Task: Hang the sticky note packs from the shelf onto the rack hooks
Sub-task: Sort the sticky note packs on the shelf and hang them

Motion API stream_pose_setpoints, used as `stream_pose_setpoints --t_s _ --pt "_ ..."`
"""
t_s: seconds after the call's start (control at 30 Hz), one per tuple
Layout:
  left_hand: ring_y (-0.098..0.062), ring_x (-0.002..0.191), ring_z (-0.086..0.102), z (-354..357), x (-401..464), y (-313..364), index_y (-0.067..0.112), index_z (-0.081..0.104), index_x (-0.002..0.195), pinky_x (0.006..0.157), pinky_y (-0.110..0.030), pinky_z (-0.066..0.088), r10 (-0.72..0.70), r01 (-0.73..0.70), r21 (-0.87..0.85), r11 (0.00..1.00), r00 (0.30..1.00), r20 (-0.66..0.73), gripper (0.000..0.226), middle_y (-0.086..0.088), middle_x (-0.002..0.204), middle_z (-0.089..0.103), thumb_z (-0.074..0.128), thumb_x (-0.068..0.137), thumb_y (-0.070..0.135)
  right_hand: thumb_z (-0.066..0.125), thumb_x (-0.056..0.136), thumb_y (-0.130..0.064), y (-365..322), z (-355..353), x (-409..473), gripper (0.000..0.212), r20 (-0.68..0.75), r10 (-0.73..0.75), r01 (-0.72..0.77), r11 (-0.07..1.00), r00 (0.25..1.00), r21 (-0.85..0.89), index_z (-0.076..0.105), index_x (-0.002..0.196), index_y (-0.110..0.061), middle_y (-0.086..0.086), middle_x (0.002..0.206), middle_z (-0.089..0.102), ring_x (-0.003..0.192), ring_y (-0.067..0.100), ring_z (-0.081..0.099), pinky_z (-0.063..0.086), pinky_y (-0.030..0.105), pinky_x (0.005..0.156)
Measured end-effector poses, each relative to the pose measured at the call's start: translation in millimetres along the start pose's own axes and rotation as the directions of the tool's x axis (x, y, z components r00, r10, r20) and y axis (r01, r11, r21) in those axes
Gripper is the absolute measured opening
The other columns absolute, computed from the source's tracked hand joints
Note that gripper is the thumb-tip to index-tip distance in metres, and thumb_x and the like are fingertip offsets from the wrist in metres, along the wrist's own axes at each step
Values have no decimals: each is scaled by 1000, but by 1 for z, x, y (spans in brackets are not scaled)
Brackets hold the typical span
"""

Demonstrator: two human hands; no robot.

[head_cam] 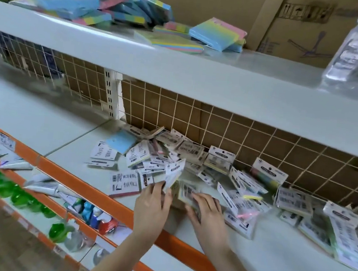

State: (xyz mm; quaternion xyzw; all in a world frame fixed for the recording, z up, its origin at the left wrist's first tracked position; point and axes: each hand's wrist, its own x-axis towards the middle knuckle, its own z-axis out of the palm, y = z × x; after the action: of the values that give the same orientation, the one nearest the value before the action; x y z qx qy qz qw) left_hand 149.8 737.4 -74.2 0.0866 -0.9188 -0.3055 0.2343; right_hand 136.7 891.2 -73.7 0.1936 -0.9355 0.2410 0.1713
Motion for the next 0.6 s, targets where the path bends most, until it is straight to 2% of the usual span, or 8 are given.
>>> stream_pose_setpoints --t_s 0.07,0.13,0.2,0.27,0.37,0.47,0.53,0.6 --pt "-31 106 58 -2 1 -2 3 60 119 86 -31 41 -116 117 -124 985 993 18 31 -15 111 65 50 98 23 72 84 -17 -1 -4 -2 26 -97 47 -38 995 994 90 69 107 -5 8 107 66 99 26 61 45 31 89" --pt "-30 112 54 -3 1 -4 3 58 121 88 -26 35 -223 218 -235 947 975 6 36 -15 116 63 44 100 28 73 83 -10 0 -9 -4 24 -117 122 -96 974 986 207 68 105 -2 9 107 62 100 18 57 41 24 91" --pt "-32 97 58 -6 2 -4 7 64 102 82 -34 41 -329 303 -391 869 944 1 32 -12 97 65 43 100 32 67 78 10 2 -9 -6 35 -93 179 -150 954 979 261 63 111 -1 10 115 57 107 13 48 35 13 99" --pt "-23 67 52 -11 6 -2 20 56 72 59 -30 38 -415 367 -560 743 909 45 33 -1 66 54 43 99 36 57 72 23 3 -9 -7 49 -61 215 -189 938 975 292 59 114 -1 10 119 55 111 16 47 25 1 98" --pt "-13 54 50 -19 16 -5 13 54 66 49 -19 44 -536 475 -715 512 828 165 38 -1 59 52 50 98 33 65 69 19 3 -8 -5 35 -136 201 -158 949 970 274 64 95 -5 6 103 62 101 26 55 30 13 88" --pt "-9 48 51 -26 21 -8 11 54 75 48 -19 48 -598 533 -804 263 744 297 23 0 53 54 60 93 24 78 71 2 3 -9 -7 25 -246 129 -81 978 961 193 67 87 -12 -1 93 65 94 15 48 31 19 83" --pt "-10 48 58 -29 21 -7 11 54 84 50 -22 53 -564 538 -836 105 725 395 11 -2 61 62 61 91 11 79 73 -4 3 -10 -9 21 -299 93 -36 981 950 193 67 88 -13 -3 94 65 94 14 48 37 25 85" --pt "-16 59 67 -30 19 -6 6 53 91 56 -26 57 -483 551 -834 29 738 471 9 -10 81 66 58 90 -1 77 77 -9 0 -12 -9 19 -294 156 -69 956 943 286 65 88 -19 -8 93 64 92 9 49 41 27 82"
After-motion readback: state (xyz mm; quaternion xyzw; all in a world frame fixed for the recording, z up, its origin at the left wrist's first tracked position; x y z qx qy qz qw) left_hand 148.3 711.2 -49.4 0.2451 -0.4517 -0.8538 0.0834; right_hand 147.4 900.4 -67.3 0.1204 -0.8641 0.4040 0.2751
